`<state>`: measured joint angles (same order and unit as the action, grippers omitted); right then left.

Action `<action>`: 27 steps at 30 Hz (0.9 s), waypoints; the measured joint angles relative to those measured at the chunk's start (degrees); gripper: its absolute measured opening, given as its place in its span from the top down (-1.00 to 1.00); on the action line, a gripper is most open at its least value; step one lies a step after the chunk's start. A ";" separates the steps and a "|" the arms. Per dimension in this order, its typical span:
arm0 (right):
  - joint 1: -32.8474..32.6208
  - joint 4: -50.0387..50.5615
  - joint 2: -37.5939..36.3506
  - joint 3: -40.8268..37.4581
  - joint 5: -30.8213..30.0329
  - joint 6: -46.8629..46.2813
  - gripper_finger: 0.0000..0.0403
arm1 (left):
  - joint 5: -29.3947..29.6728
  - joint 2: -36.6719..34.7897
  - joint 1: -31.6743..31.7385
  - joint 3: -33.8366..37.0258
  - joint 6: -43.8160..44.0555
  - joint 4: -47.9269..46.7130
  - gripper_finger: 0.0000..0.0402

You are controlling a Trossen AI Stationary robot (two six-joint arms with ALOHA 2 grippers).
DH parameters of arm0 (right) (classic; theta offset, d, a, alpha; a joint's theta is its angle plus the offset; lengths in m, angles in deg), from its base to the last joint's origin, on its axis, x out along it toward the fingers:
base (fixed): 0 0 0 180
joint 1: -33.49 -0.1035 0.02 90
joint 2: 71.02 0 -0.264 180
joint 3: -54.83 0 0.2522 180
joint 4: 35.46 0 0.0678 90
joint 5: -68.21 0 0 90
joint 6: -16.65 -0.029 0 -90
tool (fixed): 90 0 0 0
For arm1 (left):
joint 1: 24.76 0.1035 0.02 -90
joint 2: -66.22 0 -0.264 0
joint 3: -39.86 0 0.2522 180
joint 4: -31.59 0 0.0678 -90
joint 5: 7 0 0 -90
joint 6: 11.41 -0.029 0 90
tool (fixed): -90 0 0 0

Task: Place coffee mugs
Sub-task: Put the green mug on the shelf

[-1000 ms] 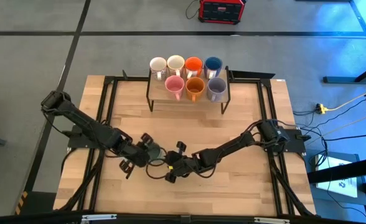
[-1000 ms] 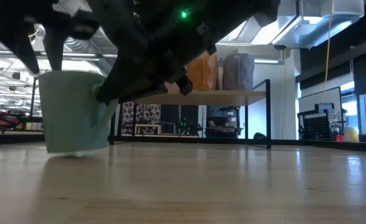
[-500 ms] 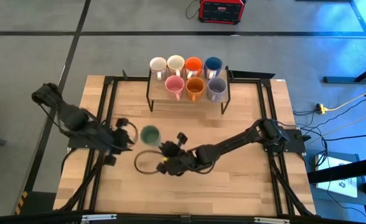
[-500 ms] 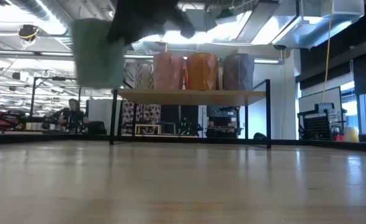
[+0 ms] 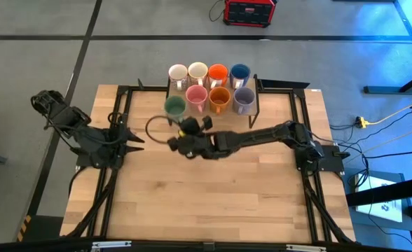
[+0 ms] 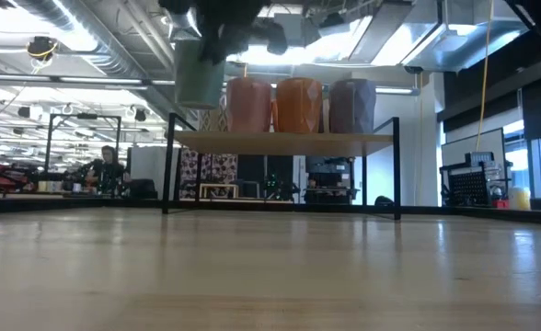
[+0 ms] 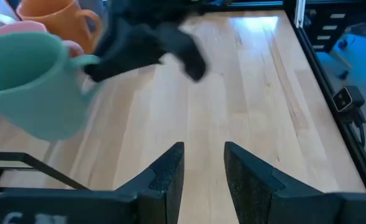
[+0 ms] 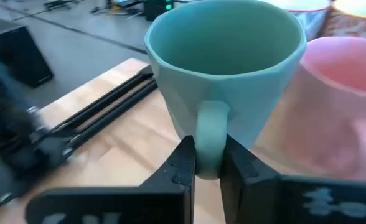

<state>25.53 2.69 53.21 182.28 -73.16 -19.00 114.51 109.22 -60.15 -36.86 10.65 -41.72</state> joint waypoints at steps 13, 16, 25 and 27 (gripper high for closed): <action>4.69 -0.63 1.50 -0.21 1.21 -2.90 0.89 | -0.05 0.11 0.00 0.07 -0.07 0.04 0.46; 5.21 -1.18 1.50 -0.22 0.98 -3.26 0.89 | -0.05 0.11 0.00 0.07 -0.09 0.14 0.46; 6.62 -3.98 2.16 -0.21 0.75 -4.49 0.89 | -0.04 0.11 0.00 0.07 -0.13 1.42 0.46; 6.99 -4.08 2.50 -0.20 0.96 -4.58 0.89 | -0.05 0.11 0.00 0.07 -0.13 1.40 0.46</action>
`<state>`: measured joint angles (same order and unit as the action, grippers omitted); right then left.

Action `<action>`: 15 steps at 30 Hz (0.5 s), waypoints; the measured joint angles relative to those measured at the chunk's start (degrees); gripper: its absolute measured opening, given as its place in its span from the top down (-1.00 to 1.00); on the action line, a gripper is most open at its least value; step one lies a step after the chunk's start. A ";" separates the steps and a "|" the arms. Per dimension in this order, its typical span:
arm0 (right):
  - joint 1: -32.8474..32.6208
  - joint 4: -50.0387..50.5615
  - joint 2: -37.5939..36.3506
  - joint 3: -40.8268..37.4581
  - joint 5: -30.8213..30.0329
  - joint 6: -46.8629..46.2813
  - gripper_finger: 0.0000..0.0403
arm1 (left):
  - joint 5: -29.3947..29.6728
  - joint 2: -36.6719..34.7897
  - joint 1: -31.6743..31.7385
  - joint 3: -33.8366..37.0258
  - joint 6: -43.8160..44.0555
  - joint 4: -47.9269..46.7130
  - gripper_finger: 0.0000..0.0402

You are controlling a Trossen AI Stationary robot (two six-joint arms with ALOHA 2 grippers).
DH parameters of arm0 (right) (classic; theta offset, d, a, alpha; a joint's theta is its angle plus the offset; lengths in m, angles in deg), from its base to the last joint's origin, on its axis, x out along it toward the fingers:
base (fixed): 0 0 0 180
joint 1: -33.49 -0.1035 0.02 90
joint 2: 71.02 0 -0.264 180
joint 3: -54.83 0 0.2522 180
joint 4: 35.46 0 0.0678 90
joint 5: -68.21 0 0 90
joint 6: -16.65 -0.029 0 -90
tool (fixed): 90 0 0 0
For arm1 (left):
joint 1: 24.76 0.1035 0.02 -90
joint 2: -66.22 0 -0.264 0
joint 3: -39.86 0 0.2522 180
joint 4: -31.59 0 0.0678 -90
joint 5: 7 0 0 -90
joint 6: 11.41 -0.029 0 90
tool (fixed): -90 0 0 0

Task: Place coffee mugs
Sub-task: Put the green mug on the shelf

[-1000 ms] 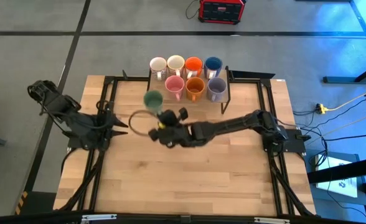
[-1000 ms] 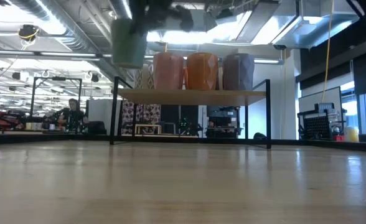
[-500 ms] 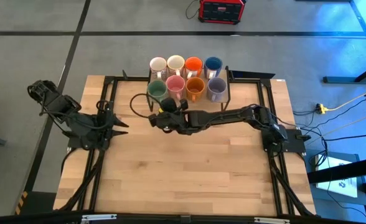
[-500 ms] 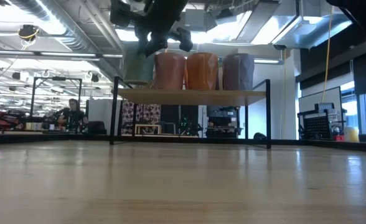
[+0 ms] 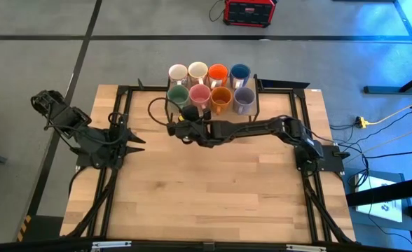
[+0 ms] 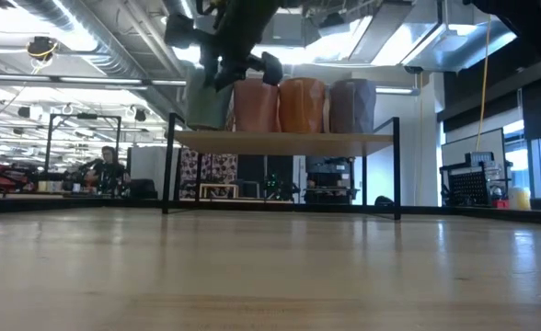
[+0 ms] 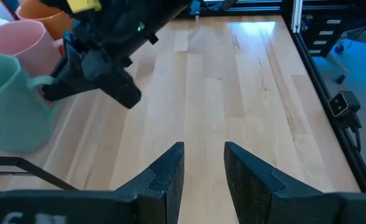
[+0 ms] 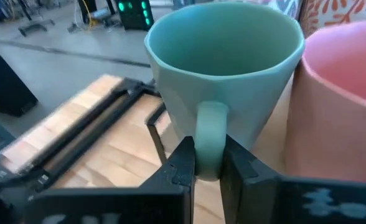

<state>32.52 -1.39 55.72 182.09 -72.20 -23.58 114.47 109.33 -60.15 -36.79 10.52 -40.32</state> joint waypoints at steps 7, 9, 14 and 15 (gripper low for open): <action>0.96 0.07 0.13 -0.06 0.87 -0.03 0.89 | 0.00 0.00 0.00 0.00 0.00 0.11 0.46; 1.26 0.08 0.13 -0.06 1.88 -0.12 0.89 | -0.01 -0.01 0.00 0.00 0.00 0.29 0.46; 1.88 -0.36 0.72 -0.02 3.91 -1.35 0.85 | -0.03 0.00 0.00 0.00 0.00 0.39 0.46; 1.92 -0.55 0.72 -0.02 4.16 -1.39 0.85 | -0.03 -0.02 0.00 0.00 -0.02 0.40 0.46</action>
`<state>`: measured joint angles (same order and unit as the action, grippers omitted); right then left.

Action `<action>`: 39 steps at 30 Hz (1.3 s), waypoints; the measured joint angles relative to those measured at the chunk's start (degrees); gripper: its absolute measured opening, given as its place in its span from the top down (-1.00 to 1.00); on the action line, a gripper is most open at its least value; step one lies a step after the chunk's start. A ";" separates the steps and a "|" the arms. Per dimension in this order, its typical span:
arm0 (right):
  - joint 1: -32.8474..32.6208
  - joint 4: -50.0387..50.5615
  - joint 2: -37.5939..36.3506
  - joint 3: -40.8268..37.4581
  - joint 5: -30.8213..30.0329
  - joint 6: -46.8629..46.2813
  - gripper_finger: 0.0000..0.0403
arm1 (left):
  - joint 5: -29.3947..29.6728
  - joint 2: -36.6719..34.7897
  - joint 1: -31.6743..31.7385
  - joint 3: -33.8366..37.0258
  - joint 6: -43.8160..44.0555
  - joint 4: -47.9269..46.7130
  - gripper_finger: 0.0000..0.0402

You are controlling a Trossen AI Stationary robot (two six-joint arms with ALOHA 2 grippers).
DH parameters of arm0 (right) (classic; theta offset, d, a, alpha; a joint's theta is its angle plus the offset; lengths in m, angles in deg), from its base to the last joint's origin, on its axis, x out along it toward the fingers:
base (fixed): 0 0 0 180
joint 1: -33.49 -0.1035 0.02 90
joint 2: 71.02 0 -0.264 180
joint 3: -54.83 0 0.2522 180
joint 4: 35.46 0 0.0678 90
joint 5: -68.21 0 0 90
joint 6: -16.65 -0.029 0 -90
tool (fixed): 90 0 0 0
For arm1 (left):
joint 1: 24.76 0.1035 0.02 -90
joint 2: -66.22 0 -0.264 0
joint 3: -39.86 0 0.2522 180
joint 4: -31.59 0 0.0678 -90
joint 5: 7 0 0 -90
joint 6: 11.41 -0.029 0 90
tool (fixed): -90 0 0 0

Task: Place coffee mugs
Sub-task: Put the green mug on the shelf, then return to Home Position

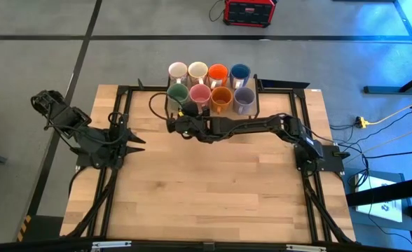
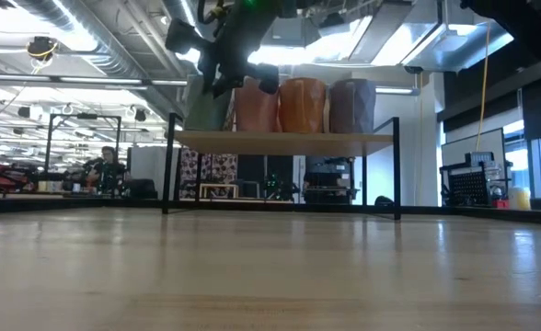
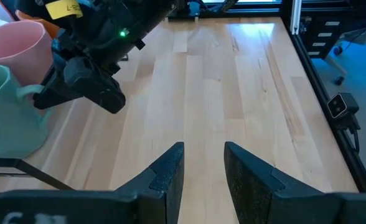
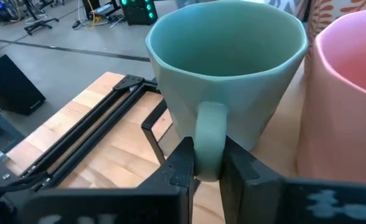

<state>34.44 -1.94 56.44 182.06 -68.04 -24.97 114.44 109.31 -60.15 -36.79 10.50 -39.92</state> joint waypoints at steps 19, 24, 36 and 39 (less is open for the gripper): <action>0.24 -2.37 0.00 0.02 1.01 1.70 0.31 | -0.59 0.01 0.00 0.00 -0.03 -0.03 0.46; 0.18 -2.57 0.00 0.02 0.80 2.96 0.28 | -0.61 0.02 0.00 0.00 -0.03 -0.03 0.46; -0.61 5.35 0.02 5.63 -0.72 3.03 0.28 | -0.64 0.02 0.01 0.00 -1.51 -0.04 0.46; -0.63 8.70 0.00 7.64 -0.65 3.02 0.28 | -0.63 0.02 0.01 0.02 -1.53 -0.05 0.46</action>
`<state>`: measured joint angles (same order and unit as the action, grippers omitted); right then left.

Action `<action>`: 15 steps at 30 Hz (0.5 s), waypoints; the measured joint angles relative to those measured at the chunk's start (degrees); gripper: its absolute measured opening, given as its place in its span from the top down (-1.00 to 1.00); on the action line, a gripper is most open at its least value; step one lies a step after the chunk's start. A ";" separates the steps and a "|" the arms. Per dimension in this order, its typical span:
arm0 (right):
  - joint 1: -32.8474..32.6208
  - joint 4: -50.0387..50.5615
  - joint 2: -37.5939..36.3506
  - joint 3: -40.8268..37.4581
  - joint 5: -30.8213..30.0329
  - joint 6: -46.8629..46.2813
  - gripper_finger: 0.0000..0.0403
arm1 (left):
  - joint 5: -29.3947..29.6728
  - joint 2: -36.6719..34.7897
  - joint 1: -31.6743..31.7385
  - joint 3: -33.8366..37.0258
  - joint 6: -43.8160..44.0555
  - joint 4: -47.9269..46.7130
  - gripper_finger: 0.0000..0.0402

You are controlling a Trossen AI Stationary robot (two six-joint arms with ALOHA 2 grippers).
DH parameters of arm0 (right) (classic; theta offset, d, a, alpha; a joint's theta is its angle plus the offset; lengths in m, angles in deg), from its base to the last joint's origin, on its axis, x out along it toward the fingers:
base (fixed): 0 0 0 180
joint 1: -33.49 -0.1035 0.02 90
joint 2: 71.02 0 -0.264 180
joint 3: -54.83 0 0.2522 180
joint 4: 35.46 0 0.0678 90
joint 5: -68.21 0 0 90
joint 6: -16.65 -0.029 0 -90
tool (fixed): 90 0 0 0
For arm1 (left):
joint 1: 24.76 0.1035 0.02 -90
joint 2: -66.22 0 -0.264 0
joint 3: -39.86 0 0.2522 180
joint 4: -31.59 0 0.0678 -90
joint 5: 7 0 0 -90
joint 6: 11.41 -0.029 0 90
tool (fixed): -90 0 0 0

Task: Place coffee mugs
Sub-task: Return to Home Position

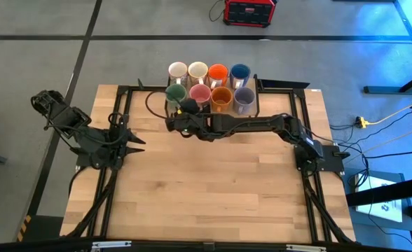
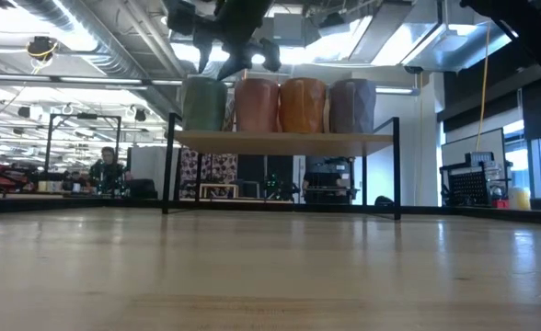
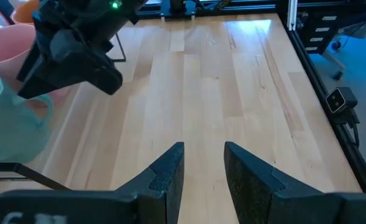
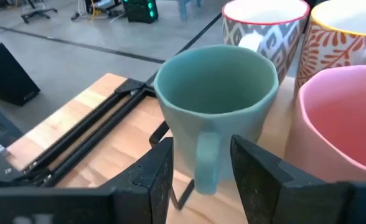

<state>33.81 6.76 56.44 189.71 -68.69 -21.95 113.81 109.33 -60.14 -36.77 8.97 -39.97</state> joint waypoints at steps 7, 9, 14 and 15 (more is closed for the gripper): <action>0.02 3.38 0.00 3.42 2.64 -0.07 0.28 | -0.07 -0.01 0.00 0.00 -1.44 -0.01 0.46; -0.16 3.91 -0.11 4.82 5.56 -0.08 0.28 | -0.08 0.00 -0.01 0.00 -1.51 0.00 0.46; -2.61 8.29 -3.05 7.58 13.45 7.15 0.28 | -0.49 -0.06 0.01 0.60 -2.50 0.99 0.46; -3.19 9.06 -4.15 7.64 16.01 9.55 0.28 | -1.05 -0.14 0.01 1.49 -3.61 2.64 0.46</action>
<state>30.62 15.82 52.28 197.34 -52.68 -12.40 112.76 109.19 -60.13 -35.28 5.36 -37.33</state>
